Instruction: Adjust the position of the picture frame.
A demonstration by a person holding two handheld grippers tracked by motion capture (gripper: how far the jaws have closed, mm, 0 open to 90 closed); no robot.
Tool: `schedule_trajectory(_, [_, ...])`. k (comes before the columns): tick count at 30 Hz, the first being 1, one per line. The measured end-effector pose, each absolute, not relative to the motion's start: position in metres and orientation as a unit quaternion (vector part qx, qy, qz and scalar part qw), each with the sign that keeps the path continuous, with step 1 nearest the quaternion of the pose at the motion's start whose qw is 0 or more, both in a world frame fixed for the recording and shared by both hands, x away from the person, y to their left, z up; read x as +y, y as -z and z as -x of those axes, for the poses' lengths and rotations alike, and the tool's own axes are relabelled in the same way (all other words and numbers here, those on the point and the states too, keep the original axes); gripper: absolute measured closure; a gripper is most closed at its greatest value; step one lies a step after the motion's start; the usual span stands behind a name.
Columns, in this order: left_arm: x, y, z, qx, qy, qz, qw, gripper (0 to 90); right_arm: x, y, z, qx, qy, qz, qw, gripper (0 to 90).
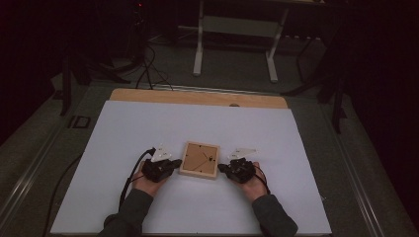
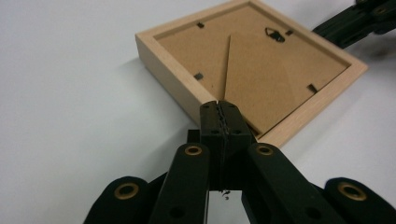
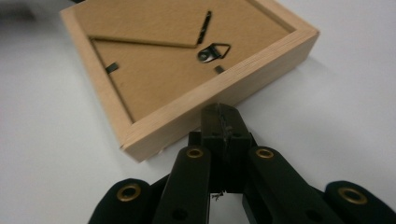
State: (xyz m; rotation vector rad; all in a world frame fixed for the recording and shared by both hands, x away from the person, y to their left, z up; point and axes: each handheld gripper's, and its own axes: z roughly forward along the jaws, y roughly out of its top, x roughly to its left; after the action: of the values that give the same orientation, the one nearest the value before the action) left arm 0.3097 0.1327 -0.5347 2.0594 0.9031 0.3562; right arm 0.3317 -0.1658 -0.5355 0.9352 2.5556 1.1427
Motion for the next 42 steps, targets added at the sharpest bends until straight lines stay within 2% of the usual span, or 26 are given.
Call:
schedule_trajectory(30, [0.14, 0.539, -0.317, 0.401, -0.137, -0.795, 0.434, 90.0, -0.153, 0.535, -0.353, 0.856, -0.377, -0.34, 0.096, 89.9])
schedule_trajectory(35, [0.136, 0.537, -0.316, 0.39, -0.155, -0.81, 0.41, 90.0, -0.153, 0.536, -0.352, 0.854, -0.38, -0.342, 0.093, 89.9])
schedule_trajectory(42, [0.135, 0.543, -0.318, 0.403, -0.15, -0.815, 0.389, 90.0, -0.154, 0.54, -0.346, 0.857, -0.38, -0.336, 0.089, 89.9])
